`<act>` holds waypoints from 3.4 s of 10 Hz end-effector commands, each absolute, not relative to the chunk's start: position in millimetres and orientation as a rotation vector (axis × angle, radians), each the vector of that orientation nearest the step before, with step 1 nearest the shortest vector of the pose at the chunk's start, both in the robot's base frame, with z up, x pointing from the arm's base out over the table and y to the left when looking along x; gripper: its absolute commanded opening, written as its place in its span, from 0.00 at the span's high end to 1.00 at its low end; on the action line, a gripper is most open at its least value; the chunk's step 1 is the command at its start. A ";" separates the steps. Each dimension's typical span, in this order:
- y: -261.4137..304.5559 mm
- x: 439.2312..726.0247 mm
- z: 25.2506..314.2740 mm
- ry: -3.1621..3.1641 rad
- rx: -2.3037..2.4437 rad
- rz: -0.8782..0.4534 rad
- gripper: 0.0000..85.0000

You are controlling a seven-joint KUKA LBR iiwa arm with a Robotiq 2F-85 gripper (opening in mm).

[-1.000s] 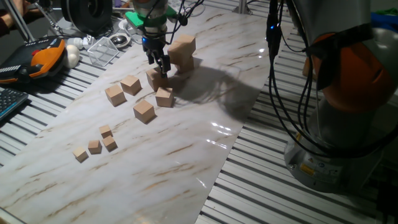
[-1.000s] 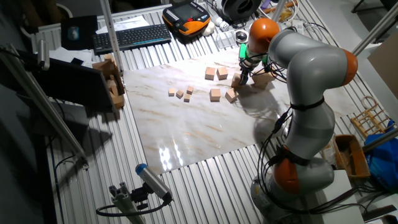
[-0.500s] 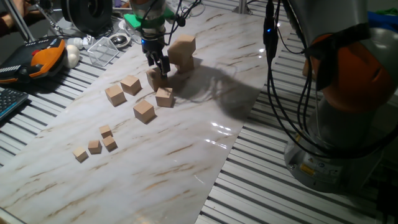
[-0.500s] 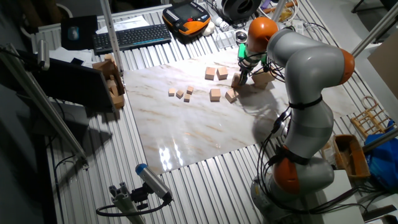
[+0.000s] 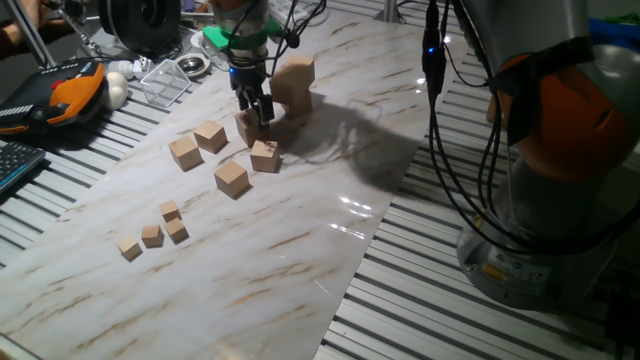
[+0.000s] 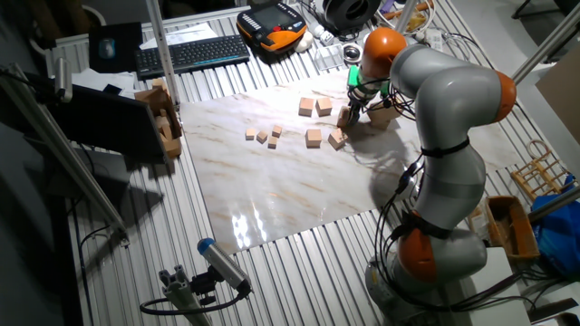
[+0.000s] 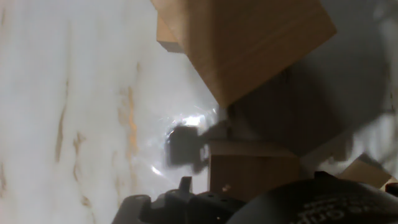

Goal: Stack the blocks into a cross shape

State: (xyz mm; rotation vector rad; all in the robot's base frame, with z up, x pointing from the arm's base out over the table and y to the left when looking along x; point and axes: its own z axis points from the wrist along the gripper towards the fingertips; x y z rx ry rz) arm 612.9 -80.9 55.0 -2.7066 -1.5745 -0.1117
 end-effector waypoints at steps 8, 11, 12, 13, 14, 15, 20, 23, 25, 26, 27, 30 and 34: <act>-77.8 609.7 64.6 -1.730 -2.645 -0.157 1.00; -67.4 604.2 93.3 -1.767 -2.602 -0.167 1.00; -65.2 602.0 103.7 -1.808 -2.572 -0.162 1.00; -63.7 600.8 116.7 -1.840 -2.557 -0.142 1.00; -64.1 600.9 129.8 -1.857 -2.538 -0.109 1.00; -66.0 598.9 144.5 -1.900 -2.493 -0.092 1.00; -75.3 594.3 187.6 -2.074 -2.352 -0.037 1.00; -91.9 590.1 201.5 -2.290 -2.119 -0.054 1.00; -98.7 586.8 203.2 -2.437 -1.953 -0.055 1.00; -100.9 584.3 204.2 -2.540 -1.830 -0.056 1.00; -102.2 582.8 205.8 -2.658 -1.663 -0.060 1.00; -104.1 576.9 214.2 -2.957 -1.014 0.006 1.00; -103.9 574.5 216.1 -3.096 -0.442 0.030 1.00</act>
